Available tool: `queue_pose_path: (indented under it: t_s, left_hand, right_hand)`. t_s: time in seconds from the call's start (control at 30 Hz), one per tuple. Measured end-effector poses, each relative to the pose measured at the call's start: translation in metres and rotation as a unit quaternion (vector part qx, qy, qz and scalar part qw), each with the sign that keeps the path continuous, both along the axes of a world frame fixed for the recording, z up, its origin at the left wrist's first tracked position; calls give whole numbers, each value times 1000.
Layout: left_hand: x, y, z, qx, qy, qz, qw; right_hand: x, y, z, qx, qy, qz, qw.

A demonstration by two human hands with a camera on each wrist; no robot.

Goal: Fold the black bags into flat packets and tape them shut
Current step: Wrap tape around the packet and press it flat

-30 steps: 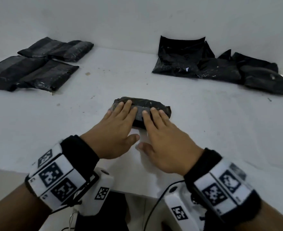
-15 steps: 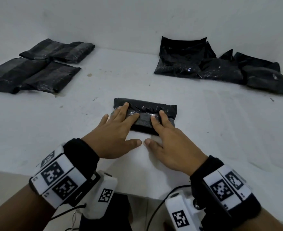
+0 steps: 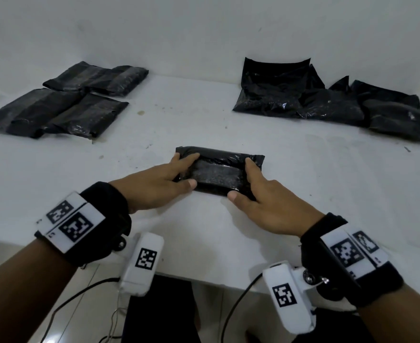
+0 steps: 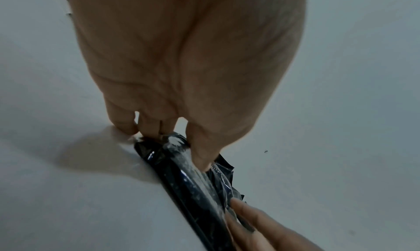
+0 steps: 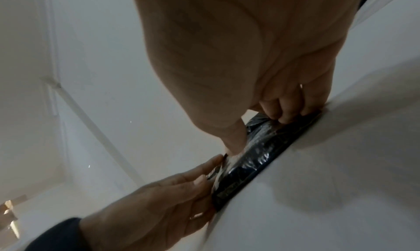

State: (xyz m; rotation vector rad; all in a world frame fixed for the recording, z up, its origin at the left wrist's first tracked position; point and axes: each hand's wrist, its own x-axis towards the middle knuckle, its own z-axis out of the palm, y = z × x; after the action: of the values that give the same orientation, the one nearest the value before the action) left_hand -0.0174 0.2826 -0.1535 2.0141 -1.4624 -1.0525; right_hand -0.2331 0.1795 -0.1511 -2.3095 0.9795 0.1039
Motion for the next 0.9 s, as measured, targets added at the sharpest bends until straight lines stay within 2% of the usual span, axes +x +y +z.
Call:
queue_pose_path:
  t_s: [0.1, 0.17, 0.27, 0.33, 0.47, 0.53, 0.6, 0.7, 0.9]
  left_hand:
    - [0, 4, 7, -59, 67, 43, 995]
    - [1, 8, 10, -96, 89, 70, 989]
    - [3, 14, 12, -116, -4, 82, 990]
    - [3, 15, 12, -85, -16, 51, 995]
    - [0, 13, 5, -3, -32, -64, 997]
    - [-1, 9, -1, 71, -120, -71, 988]
    - [-6, 7, -4, 137, -215, -64, 965]
    - [-9, 8, -8, 153, -254, -77, 952]
    - [-11, 6, -8, 163, -255, -86, 949]
  right_hand:
    - [-5, -7, 8, 38, -9, 5, 999]
    - [-7, -11, 10, 30, -17, 15, 999]
    - [-7, -13, 8, -5, -19, 29, 999]
    - [-6, -13, 6, -26, -12, 41, 999]
    - [-4, -14, 4, -46, -4, 73, 996]
    - [-5, -14, 4, -61, 5, 85, 994]
    - [-8, -9, 7, -89, 20, 80, 993]
    - [-9, 1, 12, -116, 79, 70, 988]
    - [-6, 3, 4, -76, 174, 76, 979]
